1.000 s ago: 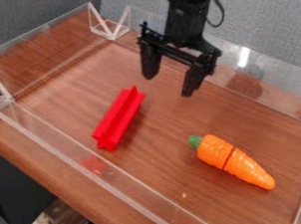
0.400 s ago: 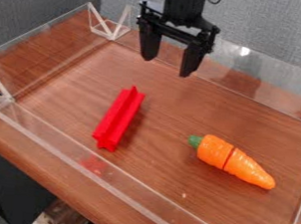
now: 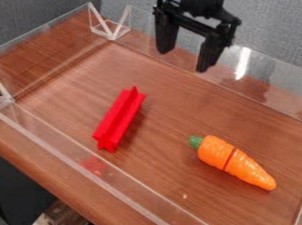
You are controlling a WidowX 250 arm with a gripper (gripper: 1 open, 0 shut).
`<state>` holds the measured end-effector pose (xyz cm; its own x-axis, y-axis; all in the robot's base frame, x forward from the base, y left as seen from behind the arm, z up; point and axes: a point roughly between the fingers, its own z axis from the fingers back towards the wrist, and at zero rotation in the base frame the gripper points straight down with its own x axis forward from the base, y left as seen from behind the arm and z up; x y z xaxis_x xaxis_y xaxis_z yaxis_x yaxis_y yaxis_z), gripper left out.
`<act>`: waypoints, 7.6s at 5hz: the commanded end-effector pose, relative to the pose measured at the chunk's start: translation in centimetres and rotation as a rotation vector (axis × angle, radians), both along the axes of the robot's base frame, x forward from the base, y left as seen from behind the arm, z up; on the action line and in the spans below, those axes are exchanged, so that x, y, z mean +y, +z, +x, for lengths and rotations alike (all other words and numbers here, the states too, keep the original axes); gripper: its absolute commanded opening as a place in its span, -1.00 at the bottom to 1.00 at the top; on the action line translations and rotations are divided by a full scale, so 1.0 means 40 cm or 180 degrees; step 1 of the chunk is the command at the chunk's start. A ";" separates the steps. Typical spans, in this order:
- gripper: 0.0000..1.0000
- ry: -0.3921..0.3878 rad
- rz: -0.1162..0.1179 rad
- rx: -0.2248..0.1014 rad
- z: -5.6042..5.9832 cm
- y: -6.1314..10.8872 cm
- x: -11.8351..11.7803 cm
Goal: Remove the red object from the blue plate and put it on the table
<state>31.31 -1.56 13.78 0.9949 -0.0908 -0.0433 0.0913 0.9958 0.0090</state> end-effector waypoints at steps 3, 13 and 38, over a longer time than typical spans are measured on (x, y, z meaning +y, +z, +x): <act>1.00 0.0193 0.0076 -0.0288 -0.003 -0.025 0.079; 1.00 0.0246 0.0041 -0.0199 0.003 -0.031 0.086; 1.00 0.1595 0.0576 -0.0088 0.007 -0.244 0.206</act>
